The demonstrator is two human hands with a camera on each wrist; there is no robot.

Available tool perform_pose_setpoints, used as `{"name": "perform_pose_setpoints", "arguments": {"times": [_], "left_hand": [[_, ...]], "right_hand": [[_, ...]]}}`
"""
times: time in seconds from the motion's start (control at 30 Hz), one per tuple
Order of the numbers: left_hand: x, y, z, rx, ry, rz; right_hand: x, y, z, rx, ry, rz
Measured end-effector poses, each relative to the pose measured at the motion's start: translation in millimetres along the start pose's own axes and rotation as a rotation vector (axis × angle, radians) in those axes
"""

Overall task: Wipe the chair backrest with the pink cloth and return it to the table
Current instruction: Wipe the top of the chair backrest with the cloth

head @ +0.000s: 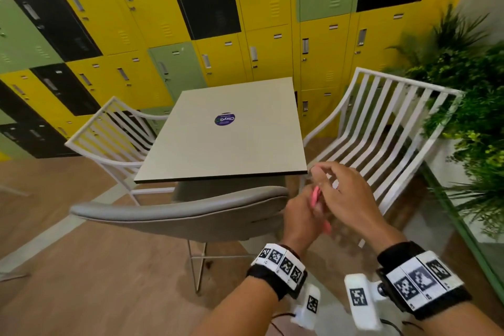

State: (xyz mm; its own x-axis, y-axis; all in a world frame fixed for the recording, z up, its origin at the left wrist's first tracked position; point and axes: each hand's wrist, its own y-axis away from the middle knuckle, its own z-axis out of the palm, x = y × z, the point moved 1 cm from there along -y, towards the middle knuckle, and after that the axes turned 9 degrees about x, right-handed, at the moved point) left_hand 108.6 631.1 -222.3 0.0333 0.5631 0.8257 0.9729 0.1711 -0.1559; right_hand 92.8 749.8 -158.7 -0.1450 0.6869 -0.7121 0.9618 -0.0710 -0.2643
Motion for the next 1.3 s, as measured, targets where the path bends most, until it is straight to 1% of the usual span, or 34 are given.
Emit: {"name": "perform_pose_setpoints", "arguments": {"times": [0.03,0.1,0.17,0.2,0.23,0.27,0.3,0.37,0.4,0.47,0.5,0.53,0.57,0.6,0.63,0.67,0.7,0.73,0.77,0.8,0.87,0.9,0.93,0.97,1.03,1.1,1.13,1.2,1.3], "left_hand": [[2.9,0.6,-12.1,0.061,0.034,0.015],[7.2,-4.8,-51.9,0.207,0.027,0.079],[2.0,-14.2,-100.1,0.413,-0.072,0.169],[-6.7,-19.7,-118.2,0.506,-0.143,0.188],[-16.8,-23.7,-130.4,0.580,-0.188,0.180],[-24.3,-25.1,-133.7,0.612,-0.209,0.162],[-30.5,-23.6,-128.8,0.602,-0.249,0.162],[-37.2,-17.3,-104.2,0.540,-0.390,0.227],[-38.7,-14.4,-89.0,0.504,-0.425,0.215],[-28.8,-16.6,-64.3,0.512,-0.389,0.183],[-23.2,-20.3,-54.9,0.516,-0.397,0.198],[-13.3,-22.8,-47.7,0.482,-0.416,0.195],[-8.7,-25.8,-37.0,0.402,-0.463,0.184],[-1.5,-26.5,-25.9,0.237,-0.455,0.128],[4.3,-25.6,-13.7,0.059,-0.357,0.058],[9.7,-24.1,-5.7,-0.088,-0.199,-0.021],[14.1,-23.2,-2.9,-0.149,-0.082,-0.055],[18.9,-24.7,-4.7,-0.140,-0.063,-0.025],[24.8,-28.4,-10.2,-0.102,-0.088,0.039],[29.5,-34.1,-18.6,-0.062,-0.135,0.124],[38.6,-53.3,-41.2,0.016,-0.262,0.355],[40.2,-65.6,-50.0,0.026,-0.334,0.454],[42.9,-78.4,-58.8,-0.007,-0.420,0.513],[40.3,-91.1,-63.4,-0.084,-0.507,0.516],[29.0,-109.8,-68.3,-0.323,-0.619,0.430],[12.5,-115.5,-72.6,-0.534,-0.619,0.324],[7.9,-113.7,-75.2,-0.599,-0.593,0.300],[0.0,-108.8,-90.3,-0.633,-0.507,0.266],[-10.0,-103.1,-132.8,-0.590,-0.384,0.218]], "right_hand": [[1.7,-1.5,-2.9,0.005,-0.009,0.000],[5.6,-4.8,-9.0,0.023,-0.030,0.004],[8.7,-6.5,-10.0,0.027,-0.042,0.015],[9.8,-6.4,-8.5,0.023,-0.047,0.023],[9.7,-5.8,-6.5,0.018,-0.053,0.031],[9.4,-4.8,-3.8,0.009,-0.064,0.038],[8.0,-3.3,-1.6,-0.006,-0.075,0.042],[4.8,-0.5,2.4,-0.037,-0.093,0.044],[3.0,0.8,3.8,-0.048,-0.095,0.045],[1.3,2.3,4.8,-0.055,-0.090,0.047],[1.7,2.3,4.6,-0.051,-0.086,0.048],[3.5,1.8,4.9,-0.043,-0.078,0.047],[4.5,1.7,5.4,-0.030,-0.067,0.047],[6.4,1.2,5.6,-0.008,-0.056,0.051],[7.8,0.8,5.4,0.022,-0.049,0.061],[7.0,0.6,5.1,0.057,-0.050,0.069],[5.3,0.4,4.1,0.091,-0.058,0.069],[3.8,0.4,2.2,0.122,-0.068,0.060],[1.9,0.7,-1.2,0.144,-0.078,0.047],[0.1,0.6,-3.9,0.158,-0.084,0.030],[-0.6,1.8,-7.5,0.177,-0.088,0.010],[-0.6,3.2,-8.2,0.187,-0.087,0.009],[-0.4,4.1,-8.1,0.193,-0.085,0.011],[-0.7,5.3,-7.0,0.190,-0.083,0.015],[-3.7,8.5,-3.5,0.158,-0.072,0.016],[-8.6,11.2,4.8,0.103,-0.042,-0.009],[-10.0,12.2,8.1,0.083,-0.023,-0.019],[-15.2,12.6,18.9,0.040,0.006,-0.057],[-31.4,11.1,37.9,-0.028,0.049,-0.119]]}}
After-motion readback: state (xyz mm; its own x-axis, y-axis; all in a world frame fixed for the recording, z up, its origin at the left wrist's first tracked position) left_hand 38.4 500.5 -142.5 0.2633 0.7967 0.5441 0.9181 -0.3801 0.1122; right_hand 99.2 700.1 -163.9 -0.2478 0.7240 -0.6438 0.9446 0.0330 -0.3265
